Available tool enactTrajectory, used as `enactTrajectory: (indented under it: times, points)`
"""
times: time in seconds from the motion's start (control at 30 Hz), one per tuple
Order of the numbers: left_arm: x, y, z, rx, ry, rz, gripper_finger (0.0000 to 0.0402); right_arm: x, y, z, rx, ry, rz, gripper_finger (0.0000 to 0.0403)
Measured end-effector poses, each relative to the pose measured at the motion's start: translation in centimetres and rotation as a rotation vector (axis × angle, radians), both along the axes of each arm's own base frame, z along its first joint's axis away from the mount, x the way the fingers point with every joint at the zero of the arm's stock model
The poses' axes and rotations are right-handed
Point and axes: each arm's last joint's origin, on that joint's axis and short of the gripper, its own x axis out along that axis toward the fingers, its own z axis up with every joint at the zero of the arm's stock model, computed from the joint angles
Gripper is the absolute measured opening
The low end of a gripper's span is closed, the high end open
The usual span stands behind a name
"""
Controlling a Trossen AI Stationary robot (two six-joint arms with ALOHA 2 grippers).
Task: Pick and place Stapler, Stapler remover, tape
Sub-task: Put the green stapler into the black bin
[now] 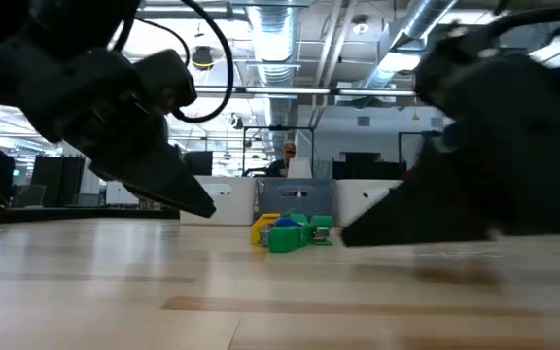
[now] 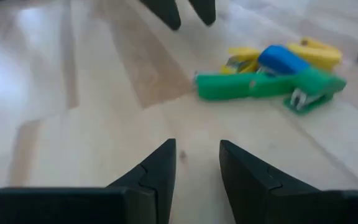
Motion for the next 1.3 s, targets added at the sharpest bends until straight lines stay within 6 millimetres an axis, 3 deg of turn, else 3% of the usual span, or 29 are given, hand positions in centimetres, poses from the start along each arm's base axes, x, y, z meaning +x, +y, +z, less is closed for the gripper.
enactTrajectory:
  times: [0.27, 0.67, 0.8, 0.93, 1.03, 1.13, 1.3]
  points:
    - [0.7, 2.5, -0.4, 0.027, 0.028, 0.101, 0.0158, 2.1, -3.0, -0.4, 0.104, -0.022, -0.137, 0.0116]
    - [0.1, 3.5, -1.3, 0.073, 0.12, 0.085, 0.0158, 1.8, -3.5, -0.5, 0.228, 0.046, -0.194, 0.0084]
    - [0.0, 3.3, -1.3, 0.113, 0.129, 0.009, 0.0158, 2.0, -2.5, 1.9, 0.259, 0.109, -0.027, 0.0075]
    - [0.0, 3.3, -1.1, 0.154, 0.131, -0.043, 0.0158, 1.9, -1.6, 8.2, 0.141, 0.025, 0.181, 0.0074]
    - [0.0, 3.4, -0.6, 0.153, 0.112, -0.04, 0.0158, 2.1, -4.2, 12.4, 0.074, -0.086, 0.059, 0.0074]
    - [0.1, 3.9, 0.2, 0.184, 0.086, -0.05, 0.0158, 2.1, -6.4, 15.2, 0.045, -0.145, -0.014, 0.0068]
    - [0.2, 5.2, 2.2, 0.213, 0.033, -0.023, 0.0158, 3.1, -10.4, 15.2, 0.045, -0.068, -0.058, 0.0042]
